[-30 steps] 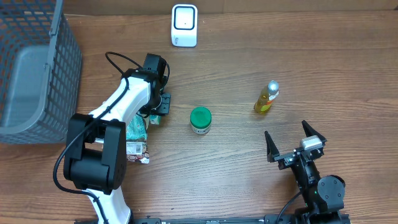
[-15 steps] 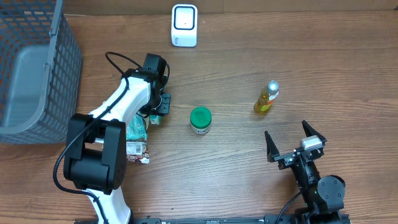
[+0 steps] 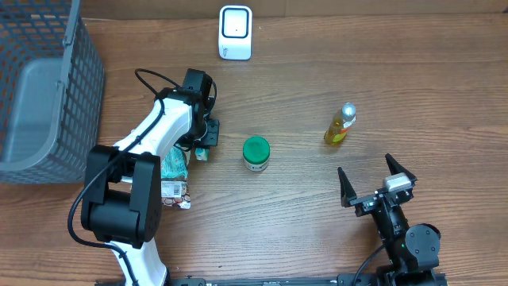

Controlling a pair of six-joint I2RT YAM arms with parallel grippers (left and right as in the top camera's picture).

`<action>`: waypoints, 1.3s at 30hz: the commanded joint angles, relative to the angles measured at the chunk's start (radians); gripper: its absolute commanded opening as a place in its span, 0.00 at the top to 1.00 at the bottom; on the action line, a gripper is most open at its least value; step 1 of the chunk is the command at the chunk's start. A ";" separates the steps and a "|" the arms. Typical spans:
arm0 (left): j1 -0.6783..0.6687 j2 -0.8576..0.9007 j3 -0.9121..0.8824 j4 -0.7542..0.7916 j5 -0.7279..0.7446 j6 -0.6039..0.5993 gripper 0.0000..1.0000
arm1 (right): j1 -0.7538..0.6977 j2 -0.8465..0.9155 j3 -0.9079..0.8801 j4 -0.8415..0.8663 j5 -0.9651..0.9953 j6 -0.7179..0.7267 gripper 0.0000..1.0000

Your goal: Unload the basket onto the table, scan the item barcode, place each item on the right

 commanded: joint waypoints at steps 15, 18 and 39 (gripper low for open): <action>-0.007 -0.048 0.029 -0.083 0.051 -0.094 0.88 | -0.003 -0.010 -0.011 0.003 0.006 0.002 0.00; -0.007 -0.078 0.030 -0.093 0.070 -0.095 0.87 | -0.003 -0.010 -0.011 0.003 0.006 0.002 0.00; -0.110 -0.115 0.029 -0.121 -0.075 -0.259 0.82 | -0.003 -0.010 -0.011 0.003 0.006 0.002 0.00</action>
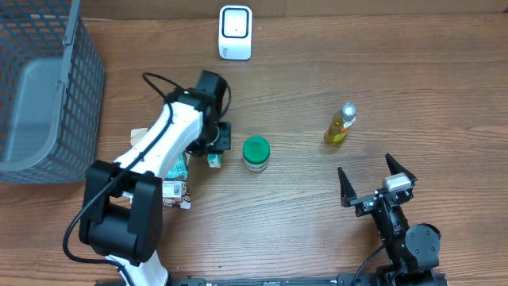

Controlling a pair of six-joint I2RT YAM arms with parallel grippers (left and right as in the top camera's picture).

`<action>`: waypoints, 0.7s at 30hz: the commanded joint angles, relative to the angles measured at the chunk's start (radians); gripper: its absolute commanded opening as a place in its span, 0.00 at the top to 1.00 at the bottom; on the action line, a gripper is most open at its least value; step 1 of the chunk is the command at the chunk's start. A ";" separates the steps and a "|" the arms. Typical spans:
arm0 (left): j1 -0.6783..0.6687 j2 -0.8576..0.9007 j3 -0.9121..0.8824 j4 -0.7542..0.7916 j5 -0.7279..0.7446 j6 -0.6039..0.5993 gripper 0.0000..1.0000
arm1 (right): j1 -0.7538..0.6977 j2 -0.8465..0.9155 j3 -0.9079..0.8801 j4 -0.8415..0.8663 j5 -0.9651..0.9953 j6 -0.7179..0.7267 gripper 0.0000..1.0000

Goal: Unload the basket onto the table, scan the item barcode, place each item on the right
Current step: 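Lift the left gripper and move it over the green-lidded container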

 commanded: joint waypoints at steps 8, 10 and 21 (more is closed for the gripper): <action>-0.012 -0.024 0.012 0.034 -0.135 -0.115 0.72 | -0.003 -0.010 -0.011 0.003 0.006 0.002 0.00; -0.012 -0.023 0.012 0.036 -0.135 -0.115 0.72 | -0.003 -0.010 -0.011 0.003 0.006 0.002 0.00; -0.012 0.013 -0.001 0.053 -0.179 -0.103 0.34 | -0.003 -0.010 -0.011 0.003 0.006 0.002 0.00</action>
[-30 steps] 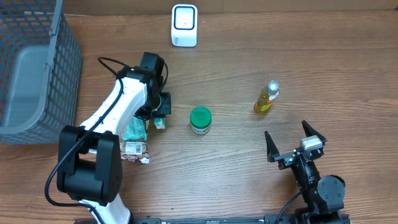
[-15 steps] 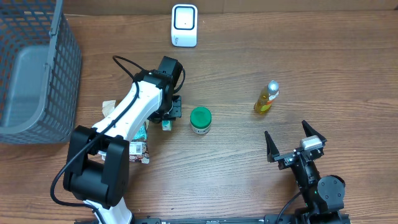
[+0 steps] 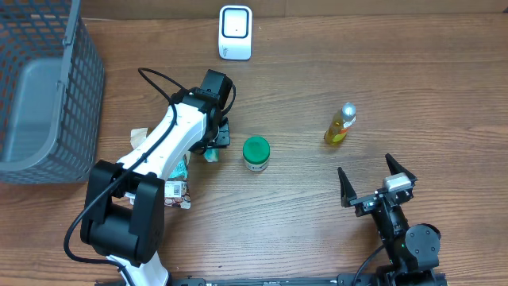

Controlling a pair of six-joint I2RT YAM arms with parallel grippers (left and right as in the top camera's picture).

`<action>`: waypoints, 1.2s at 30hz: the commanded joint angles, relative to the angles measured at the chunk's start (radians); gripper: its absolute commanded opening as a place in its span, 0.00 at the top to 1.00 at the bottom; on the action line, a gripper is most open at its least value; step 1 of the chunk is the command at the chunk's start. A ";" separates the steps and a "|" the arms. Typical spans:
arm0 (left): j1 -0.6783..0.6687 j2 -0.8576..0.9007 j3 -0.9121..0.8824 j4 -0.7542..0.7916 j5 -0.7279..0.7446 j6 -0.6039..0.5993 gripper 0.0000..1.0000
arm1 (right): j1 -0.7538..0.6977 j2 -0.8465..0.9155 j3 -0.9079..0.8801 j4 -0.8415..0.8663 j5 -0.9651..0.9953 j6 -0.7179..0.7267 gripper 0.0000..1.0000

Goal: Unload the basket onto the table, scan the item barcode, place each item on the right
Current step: 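Lift the left gripper and move it over the green-lidded container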

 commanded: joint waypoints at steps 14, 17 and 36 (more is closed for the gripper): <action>-0.017 0.011 0.396 -0.283 0.005 0.099 0.14 | -0.003 -0.010 -0.011 0.003 0.006 0.002 0.00; -0.033 0.011 0.463 -0.317 0.130 0.230 0.11 | -0.003 -0.010 -0.011 0.003 0.006 0.002 0.00; -0.214 0.021 0.170 -0.137 0.209 0.480 0.04 | -0.003 -0.010 -0.010 0.003 0.006 0.002 0.00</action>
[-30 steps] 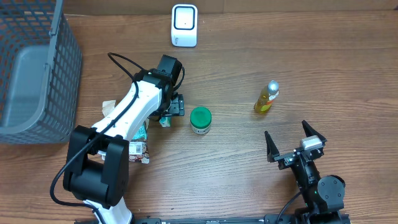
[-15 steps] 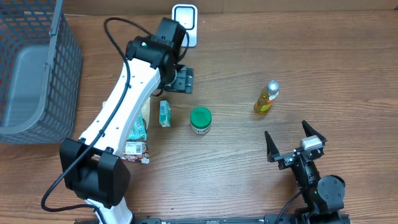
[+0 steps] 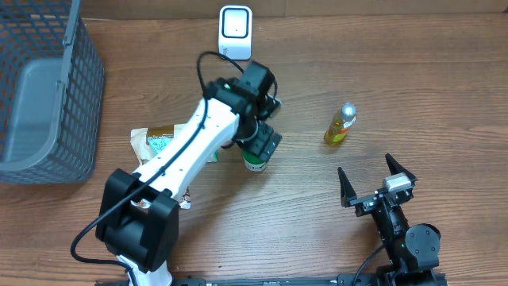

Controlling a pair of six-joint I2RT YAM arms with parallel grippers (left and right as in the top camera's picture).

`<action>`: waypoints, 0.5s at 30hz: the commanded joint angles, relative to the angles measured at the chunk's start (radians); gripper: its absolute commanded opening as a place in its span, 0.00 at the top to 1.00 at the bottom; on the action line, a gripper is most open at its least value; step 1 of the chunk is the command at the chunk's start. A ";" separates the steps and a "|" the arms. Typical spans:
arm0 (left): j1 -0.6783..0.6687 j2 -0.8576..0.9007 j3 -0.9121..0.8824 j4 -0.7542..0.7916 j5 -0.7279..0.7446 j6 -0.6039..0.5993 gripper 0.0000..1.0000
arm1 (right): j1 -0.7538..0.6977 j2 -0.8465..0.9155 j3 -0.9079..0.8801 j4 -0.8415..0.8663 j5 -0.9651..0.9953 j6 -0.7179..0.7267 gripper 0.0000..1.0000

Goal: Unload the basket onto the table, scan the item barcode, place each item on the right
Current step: 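Lift the left gripper and move it over the green-lidded container, then grasp the green-lidded container by its lid with the left gripper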

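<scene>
The green-lidded white jar [image 3: 253, 161] stands mid-table, mostly covered from above by my left gripper [image 3: 259, 146]. One dark finger [image 3: 271, 142] lies along the jar's right rim and the other is hidden under the wrist, so the jaws look spread around the lid. The white barcode scanner [image 3: 236, 32] stands at the table's far edge, straight beyond the jar. My right gripper [image 3: 371, 179] rests open near the front right, holding nothing.
A yellow bottle [image 3: 340, 125] stands right of the jar. Snack packets [image 3: 154, 140] lie to the left under the left arm, another small packet [image 3: 182, 203] by its base. A grey wire basket [image 3: 44, 87] fills the far left.
My left gripper has moved right from the small teal packet beside the snack pile to directly over the green-lidded jar. The jar, bottle and right arm have not moved.
My left gripper was first down among the snack packets left of the jar. It then sat slightly further right over a small teal packet, and stayed there. Now it is over the jar, with the packets left behind on the table.
</scene>
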 commanded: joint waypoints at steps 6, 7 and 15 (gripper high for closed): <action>-0.023 0.007 -0.129 0.148 -0.050 -0.017 0.00 | -0.003 -0.010 -0.011 0.003 0.006 0.002 0.00; -0.022 0.007 -0.145 0.167 -0.068 -0.033 0.00 | -0.003 -0.010 -0.011 0.003 0.006 0.002 0.00; -0.022 0.007 -0.214 0.236 -0.108 -0.064 0.02 | -0.003 -0.010 -0.011 0.003 0.006 0.002 0.00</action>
